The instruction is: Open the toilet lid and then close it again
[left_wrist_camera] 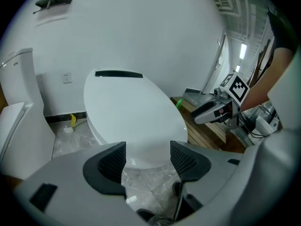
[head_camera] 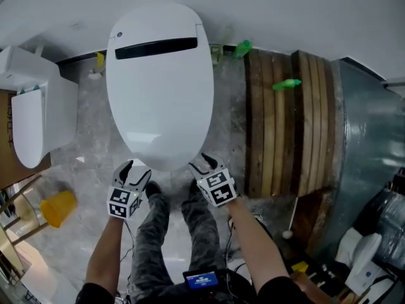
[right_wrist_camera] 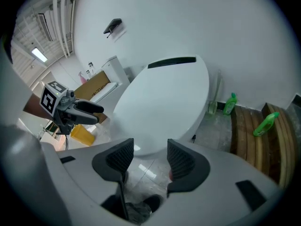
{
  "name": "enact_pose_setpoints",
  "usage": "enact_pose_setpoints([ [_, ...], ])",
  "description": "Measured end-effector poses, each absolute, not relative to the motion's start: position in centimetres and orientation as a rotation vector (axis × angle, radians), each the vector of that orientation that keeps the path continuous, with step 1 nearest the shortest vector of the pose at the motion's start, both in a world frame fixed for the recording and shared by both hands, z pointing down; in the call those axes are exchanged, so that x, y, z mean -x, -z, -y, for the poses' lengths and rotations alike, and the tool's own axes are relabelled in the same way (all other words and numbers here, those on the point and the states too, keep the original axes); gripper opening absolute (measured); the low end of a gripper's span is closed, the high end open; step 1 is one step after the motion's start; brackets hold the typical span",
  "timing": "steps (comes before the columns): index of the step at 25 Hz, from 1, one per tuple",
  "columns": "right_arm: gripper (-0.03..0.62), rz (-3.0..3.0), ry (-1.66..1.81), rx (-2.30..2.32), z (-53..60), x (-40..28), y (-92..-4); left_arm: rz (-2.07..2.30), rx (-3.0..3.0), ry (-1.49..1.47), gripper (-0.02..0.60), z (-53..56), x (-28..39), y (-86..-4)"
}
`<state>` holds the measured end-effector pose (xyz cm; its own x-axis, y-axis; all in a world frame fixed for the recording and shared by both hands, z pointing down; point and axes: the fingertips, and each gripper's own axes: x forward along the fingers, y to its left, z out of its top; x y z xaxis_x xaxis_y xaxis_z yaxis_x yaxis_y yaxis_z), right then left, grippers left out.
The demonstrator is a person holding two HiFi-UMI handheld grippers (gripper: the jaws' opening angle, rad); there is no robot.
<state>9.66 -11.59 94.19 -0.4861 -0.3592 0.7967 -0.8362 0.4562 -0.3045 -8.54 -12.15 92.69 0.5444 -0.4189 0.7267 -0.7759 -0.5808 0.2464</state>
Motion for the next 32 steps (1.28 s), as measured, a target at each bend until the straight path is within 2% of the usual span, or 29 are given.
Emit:
enact_pose_setpoints([
  [6,0.21,2.053,-0.904,-0.902,10.4,-9.9,-99.2,0.923,-2.225,-0.89,0.278,10.4,9.1,-97.6],
  [11,0.21,2.124,-0.848,-0.821,10.4,-9.6,-100.1,0.924,-2.234,-0.867,0.278,10.6,8.7,-99.7],
  [23,0.202,2.123,-0.729,-0.777,10.5,-9.8,-101.5,0.847,-2.317,-0.933,0.276,10.7,7.9,-100.1],
  [32,0.187,2.132,-0.744,-0.746,10.2,-9.5,-98.9,0.814,-2.317,-0.916,0.276,10.5,8.0,-97.6],
])
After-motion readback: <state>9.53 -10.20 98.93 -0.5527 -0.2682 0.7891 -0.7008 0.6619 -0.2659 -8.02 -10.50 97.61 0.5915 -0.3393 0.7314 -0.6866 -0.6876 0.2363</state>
